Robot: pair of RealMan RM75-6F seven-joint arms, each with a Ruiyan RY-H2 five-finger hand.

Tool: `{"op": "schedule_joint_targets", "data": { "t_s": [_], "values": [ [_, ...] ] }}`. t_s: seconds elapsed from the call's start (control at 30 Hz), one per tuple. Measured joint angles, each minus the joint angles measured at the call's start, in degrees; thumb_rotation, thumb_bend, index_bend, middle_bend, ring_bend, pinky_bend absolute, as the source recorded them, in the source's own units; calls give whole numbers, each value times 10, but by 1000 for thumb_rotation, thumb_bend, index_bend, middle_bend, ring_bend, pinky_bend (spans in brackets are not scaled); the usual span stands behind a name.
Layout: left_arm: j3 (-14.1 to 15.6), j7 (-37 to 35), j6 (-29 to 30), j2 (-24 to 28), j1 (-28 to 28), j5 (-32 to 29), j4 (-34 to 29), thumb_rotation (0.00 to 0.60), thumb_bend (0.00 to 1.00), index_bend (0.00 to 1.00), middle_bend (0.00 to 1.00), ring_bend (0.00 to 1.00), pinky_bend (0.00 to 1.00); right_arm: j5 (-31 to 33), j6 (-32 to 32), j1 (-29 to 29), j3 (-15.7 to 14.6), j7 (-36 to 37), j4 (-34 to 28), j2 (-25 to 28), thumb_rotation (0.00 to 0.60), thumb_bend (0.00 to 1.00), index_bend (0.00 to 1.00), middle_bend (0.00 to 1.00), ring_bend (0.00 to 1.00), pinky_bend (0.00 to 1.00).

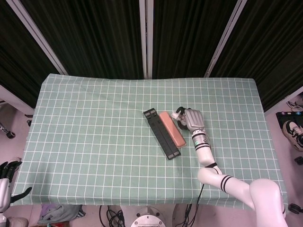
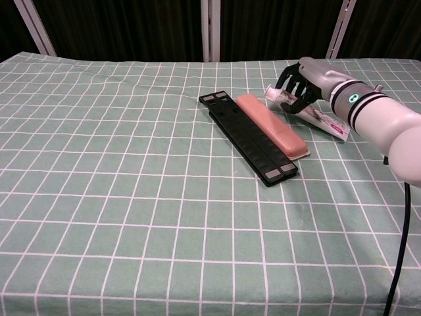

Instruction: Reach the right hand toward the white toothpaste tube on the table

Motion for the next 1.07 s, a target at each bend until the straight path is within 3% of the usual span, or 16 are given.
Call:
{"op": "schedule_joint_targets", "data": {
  "t_s": [0.17,0.4,0.57,0.77,1.07],
  "values": [
    [0,0,5,1,5,0,0,600,8,204,171,97,152,-52,36,-19,-2,42,-42,35,600,580,821,617,398,456],
    [-2,8,11,2,6,6,-9,600,7,204,171,97,152,-144,98,-37,0,81,-181,110,600,581,829,628,416,460],
    [-1,19,15,5,8,10,-22,600,7,204,171,97,152,-205,124,-26,8,89,-276,134,600,580,827,629,417,461],
    [0,32,24,11,13,14,-37,600,7,204,171,97,152,-229,112,38,31,76,-313,104,600,580,826,630,417,461],
    [2,31,23,12,20,8,-36,600,8,203,171,97,152,-223,88,116,59,33,-271,20,600,580,825,631,417,461]
  ]
}}
